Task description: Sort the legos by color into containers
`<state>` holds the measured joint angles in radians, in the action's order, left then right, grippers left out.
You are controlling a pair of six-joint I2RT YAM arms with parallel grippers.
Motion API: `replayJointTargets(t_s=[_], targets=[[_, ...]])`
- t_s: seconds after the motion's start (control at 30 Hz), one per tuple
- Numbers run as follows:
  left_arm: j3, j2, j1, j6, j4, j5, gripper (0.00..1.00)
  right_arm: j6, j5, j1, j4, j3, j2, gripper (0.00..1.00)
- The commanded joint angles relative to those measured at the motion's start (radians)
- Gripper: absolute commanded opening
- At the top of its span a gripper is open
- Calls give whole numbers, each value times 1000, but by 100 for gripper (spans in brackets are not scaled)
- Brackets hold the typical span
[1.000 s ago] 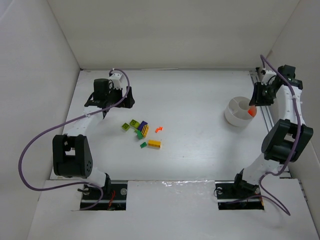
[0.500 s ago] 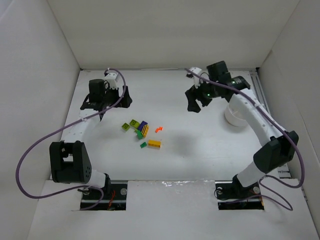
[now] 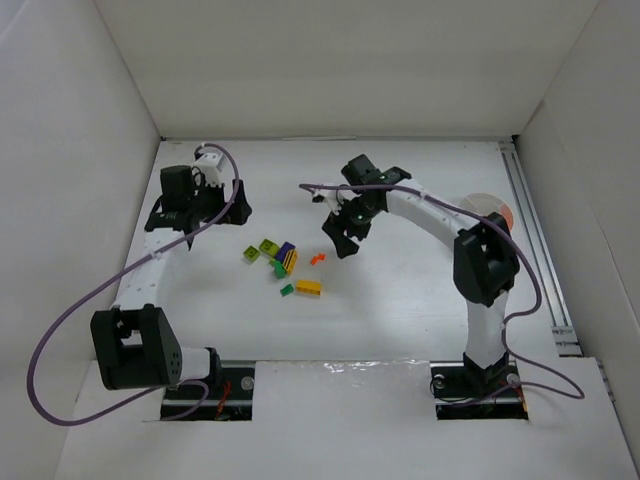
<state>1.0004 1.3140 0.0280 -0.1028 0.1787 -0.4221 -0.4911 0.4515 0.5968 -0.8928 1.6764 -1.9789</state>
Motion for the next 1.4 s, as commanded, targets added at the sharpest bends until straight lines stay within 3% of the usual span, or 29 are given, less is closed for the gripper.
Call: replayJointTargets(t_s=[0.0,0.3,0.5,0.77,1.37], targets=[[-22,-50,39,6,36,2,100,81,-77,53,112,28,6,77],[-63,-90,49,15,35,52,100,213,-312,165,222,28,-58,71],[-40,-67,78,-3,25,52,100,227,-332,196,232,19,-101,70],[41,11,164,17,47,-53,100,217,-355,205,232,31,-149,69],[50,30,164,17,38,-64,100,187,-356,215,239,69,-218,59]])
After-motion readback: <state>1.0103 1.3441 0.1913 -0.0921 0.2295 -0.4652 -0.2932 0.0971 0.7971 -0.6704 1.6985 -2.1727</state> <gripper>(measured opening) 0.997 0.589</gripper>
